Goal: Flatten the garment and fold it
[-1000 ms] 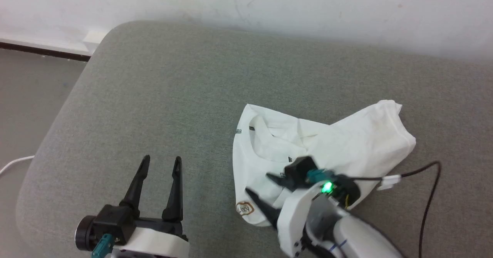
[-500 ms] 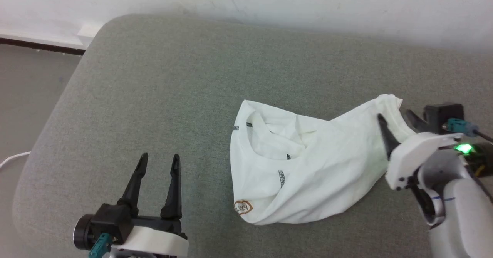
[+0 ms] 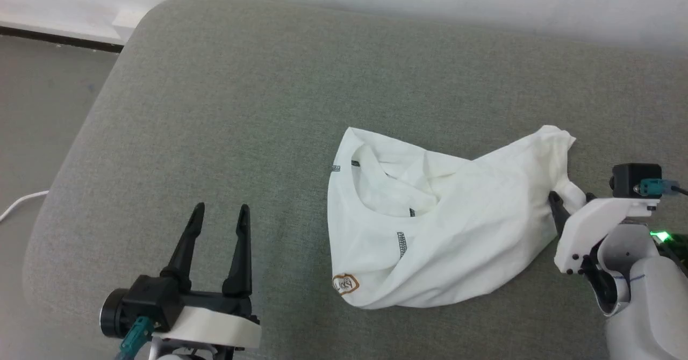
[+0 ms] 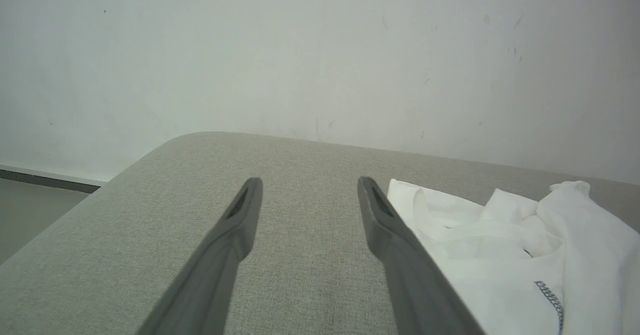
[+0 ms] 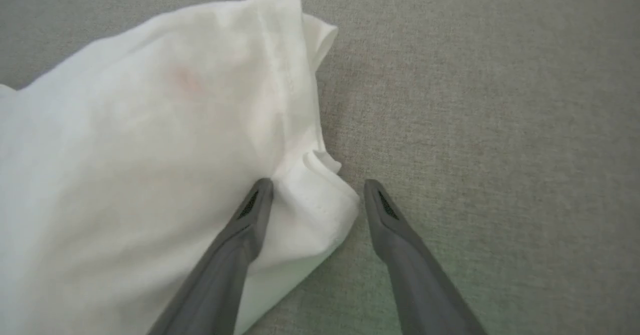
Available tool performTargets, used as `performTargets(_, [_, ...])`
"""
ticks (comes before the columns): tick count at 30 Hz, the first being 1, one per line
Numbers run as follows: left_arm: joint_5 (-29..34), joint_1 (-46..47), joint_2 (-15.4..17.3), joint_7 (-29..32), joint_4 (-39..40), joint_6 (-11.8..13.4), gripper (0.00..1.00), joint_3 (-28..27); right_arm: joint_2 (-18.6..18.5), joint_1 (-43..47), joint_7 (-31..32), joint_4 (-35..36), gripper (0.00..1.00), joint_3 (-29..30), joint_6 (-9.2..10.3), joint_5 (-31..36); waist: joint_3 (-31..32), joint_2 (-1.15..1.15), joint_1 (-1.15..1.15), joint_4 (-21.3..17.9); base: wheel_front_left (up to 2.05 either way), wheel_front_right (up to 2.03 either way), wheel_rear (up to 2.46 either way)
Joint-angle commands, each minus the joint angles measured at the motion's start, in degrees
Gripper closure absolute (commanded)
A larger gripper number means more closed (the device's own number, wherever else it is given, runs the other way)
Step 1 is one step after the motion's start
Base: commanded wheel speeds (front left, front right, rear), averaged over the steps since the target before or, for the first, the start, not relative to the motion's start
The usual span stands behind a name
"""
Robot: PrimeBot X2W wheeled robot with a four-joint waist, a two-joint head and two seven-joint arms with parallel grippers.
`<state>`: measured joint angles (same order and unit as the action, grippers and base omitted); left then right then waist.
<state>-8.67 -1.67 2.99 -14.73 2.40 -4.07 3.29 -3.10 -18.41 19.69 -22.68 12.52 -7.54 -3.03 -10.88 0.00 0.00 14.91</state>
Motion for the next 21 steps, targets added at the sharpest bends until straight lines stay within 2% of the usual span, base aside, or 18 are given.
performTargets(1, [0.13, 1.05, -0.12, -0.27, 0.03, -0.55, 0.00, -0.37, 0.16, -1.11, -0.18, -0.58, 0.67, -0.33, 0.05, -0.34, -0.37, 0.00, 0.00, 0.07, 0.00, 0.00, 0.00])
performTargets(2, [0.17, 1.08, -0.12, -0.27, 0.09, -0.58, 0.00, -0.54, 0.18, -1.55, -0.60, -0.88, 1.00, -0.73, 0.05, -0.50, -0.52, 0.00, 0.00, -0.04, 0.00, 0.00, 0.00])
performTargets(6, [0.33, 0.94, -0.12, -0.27, 0.16, -0.61, 0.00, -1.07, 0.20, -3.07, -2.24, -0.77, 1.00, -2.80, 0.05, -1.60, -0.86, 0.00, 0.00, -0.93, 0.00, 0.00, 0.00])
performTargets(11, [0.10, 1.00, -0.12, -0.27, 0.11, -0.53, 0.00, -1.04, 0.21, -4.54, -4.15, 3.19, 1.00, -4.27, 0.05, -1.76, -0.38, 0.00, 0.00, -2.57, 0.00, 0.00, 0.00])
performTargets(16, [0.22, 0.74, -0.12, -0.27, 0.17, -0.37, 0.00, -1.05, 0.21, -4.02, -5.48, 10.89, 1.00, -3.94, 0.05, -2.73, 0.90, 0.00, 0.00, -4.42, 0.00, 0.00, 0.00])
performTargets(21, [0.37, -0.40, -0.12, -0.27, 0.46, -0.18, 0.00, -1.65, 0.22, 3.63, -3.67, 21.73, 1.00, -1.09, 0.05, -5.89, 2.20, 0.00, 0.00, -6.62, 0.00, 0.00, 0.00])
